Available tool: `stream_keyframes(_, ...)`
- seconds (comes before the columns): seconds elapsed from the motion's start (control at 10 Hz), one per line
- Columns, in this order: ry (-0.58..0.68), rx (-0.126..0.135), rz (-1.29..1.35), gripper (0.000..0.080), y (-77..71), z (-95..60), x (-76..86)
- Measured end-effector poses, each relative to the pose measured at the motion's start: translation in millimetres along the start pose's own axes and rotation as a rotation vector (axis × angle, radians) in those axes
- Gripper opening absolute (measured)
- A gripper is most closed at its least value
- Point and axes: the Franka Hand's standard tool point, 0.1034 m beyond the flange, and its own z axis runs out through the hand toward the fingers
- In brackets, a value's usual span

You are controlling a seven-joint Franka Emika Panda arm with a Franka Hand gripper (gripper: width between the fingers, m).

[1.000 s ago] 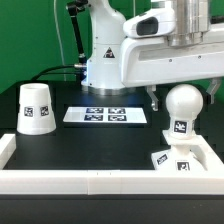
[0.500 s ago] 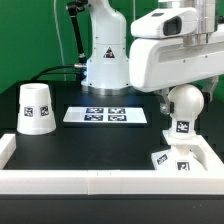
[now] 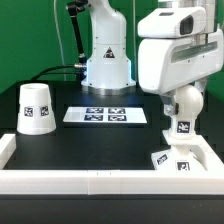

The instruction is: Assemble lamp

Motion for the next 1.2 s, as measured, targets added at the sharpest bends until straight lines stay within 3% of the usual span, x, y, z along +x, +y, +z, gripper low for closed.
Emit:
stream_keyframes(0.7,-0.032,-0.022,-0.273,0.0699,3.6,0.2,-4.1)
stream_keyframes(0.8,-0.032,-0.023,-0.257,0.0611,3.6,0.2,-3.9)
stream_keyframes(1.1,-0.032,-0.022,-0.224,0.0576,4.0,0.2,-4.5)
stream_keyframes(1.2,-0.034,-0.017,-0.099,0.0576,4.0,0.2,-5.9)
